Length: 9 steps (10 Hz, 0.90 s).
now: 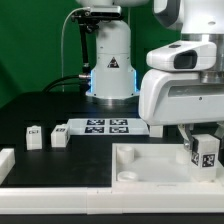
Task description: Assemble one leg
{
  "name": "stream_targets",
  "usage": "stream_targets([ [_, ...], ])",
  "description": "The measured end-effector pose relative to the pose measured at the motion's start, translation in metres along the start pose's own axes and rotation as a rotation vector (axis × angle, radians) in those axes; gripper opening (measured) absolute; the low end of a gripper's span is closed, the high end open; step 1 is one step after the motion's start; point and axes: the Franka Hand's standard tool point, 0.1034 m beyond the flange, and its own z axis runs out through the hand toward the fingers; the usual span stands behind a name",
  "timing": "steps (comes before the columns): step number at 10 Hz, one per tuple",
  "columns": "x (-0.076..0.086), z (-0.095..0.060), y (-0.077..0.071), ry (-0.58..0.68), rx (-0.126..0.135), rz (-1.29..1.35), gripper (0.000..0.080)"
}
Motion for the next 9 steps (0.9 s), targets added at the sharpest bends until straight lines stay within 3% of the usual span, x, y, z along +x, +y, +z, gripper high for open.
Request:
stream_targets([
  [3, 0.002, 0.001, -0.001, 0.018, -0.017, 0.443, 0.0291],
  [5, 0.002, 0.001, 0.003, 0.038, -0.053, 0.603, 0.0294],
  [7, -0.001, 0.000, 0.014, 0.043, -0.087, 0.708, 0.0300],
  [9, -0.001, 0.000, 0.016, 0.043, -0.089, 0.694, 0.0310],
])
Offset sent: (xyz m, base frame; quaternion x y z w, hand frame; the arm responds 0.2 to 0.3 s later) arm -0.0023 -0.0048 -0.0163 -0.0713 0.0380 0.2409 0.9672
